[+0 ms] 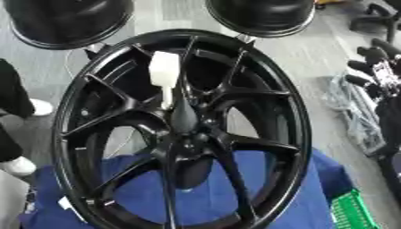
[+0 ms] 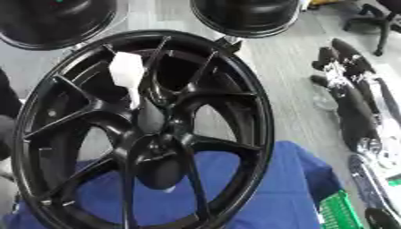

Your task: Pull the pin out of the wheel hub.

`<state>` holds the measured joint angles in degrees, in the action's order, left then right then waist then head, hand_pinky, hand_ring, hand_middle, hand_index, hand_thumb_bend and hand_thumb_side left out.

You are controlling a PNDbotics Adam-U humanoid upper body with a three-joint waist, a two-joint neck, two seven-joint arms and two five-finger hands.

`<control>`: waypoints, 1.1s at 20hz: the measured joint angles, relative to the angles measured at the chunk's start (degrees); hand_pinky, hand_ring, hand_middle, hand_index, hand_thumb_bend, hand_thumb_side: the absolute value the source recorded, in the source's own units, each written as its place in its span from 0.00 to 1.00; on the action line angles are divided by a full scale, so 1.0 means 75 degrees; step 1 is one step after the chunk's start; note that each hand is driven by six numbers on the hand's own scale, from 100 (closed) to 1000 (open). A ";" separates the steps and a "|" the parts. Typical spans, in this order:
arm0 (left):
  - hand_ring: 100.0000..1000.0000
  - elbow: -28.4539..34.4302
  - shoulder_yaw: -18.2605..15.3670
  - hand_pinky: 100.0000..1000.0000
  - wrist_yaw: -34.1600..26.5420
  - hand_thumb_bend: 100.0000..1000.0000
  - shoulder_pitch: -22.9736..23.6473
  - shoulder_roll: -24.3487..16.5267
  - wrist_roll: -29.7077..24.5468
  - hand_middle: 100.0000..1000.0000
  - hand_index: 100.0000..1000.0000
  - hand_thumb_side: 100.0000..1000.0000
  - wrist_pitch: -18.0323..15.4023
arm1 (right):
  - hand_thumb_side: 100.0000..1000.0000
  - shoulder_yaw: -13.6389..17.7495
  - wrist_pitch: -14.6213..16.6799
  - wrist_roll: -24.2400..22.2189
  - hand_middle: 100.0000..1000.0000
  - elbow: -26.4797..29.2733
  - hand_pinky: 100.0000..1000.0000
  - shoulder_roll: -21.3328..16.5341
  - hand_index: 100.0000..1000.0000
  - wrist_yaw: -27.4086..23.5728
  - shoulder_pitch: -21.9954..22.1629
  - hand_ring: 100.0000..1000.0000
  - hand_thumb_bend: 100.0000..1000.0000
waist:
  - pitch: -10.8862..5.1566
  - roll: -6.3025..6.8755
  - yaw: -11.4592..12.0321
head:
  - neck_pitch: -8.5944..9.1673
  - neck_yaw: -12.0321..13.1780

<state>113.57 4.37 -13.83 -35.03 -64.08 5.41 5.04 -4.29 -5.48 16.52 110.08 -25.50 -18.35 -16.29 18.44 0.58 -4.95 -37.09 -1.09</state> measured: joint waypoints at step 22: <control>0.86 -0.0363 0.1580 0.92 0.2604 0.72 -0.1838 -0.0085 -0.6052 0.80 0.84 0.56 0.0742 | 0.51 -0.0090 -0.0060 -0.0072 0.83 -0.0005 0.79 -0.0076 0.91 0.0128 0.0034 0.83 0.17 | -0.0070 0.0095 -0.0072 | 0.0004 0.0072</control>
<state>110.85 16.22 5.70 -48.82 -64.71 -39.99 10.61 -4.97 -5.93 15.98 110.04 -26.07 -17.39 -16.04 17.91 1.30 -5.49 -37.07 -0.55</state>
